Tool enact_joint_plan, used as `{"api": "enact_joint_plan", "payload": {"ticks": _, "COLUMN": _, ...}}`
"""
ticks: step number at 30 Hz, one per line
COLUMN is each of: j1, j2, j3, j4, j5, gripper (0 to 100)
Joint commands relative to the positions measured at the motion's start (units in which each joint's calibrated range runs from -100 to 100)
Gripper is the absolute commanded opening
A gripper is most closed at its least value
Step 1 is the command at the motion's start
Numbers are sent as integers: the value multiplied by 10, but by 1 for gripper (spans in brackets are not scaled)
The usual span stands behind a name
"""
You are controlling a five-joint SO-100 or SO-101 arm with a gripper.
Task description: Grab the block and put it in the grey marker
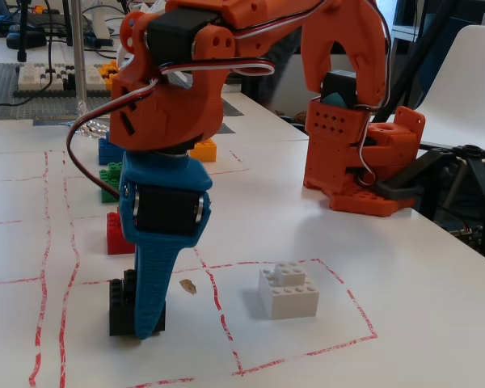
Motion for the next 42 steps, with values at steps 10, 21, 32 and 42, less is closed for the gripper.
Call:
{"api": "enact_joint_plan", "payload": {"ticks": 10, "j1": -10, "j2": -148, "j3": -128, "j4": 65, "j5": -39, "gripper": 0}}
{"api": "enact_joint_plan", "payload": {"ticks": 21, "j1": 64, "j2": -281, "j3": -213, "j4": 265, "j5": -115, "gripper": 0}}
{"api": "enact_joint_plan", "payload": {"ticks": 32, "j1": 298, "j2": -487, "j3": -38, "j4": 363, "j5": -136, "gripper": 0}}
{"api": "enact_joint_plan", "payload": {"ticks": 42, "j1": 725, "j2": -653, "j3": 221, "j4": 348, "j5": 8, "gripper": 0}}
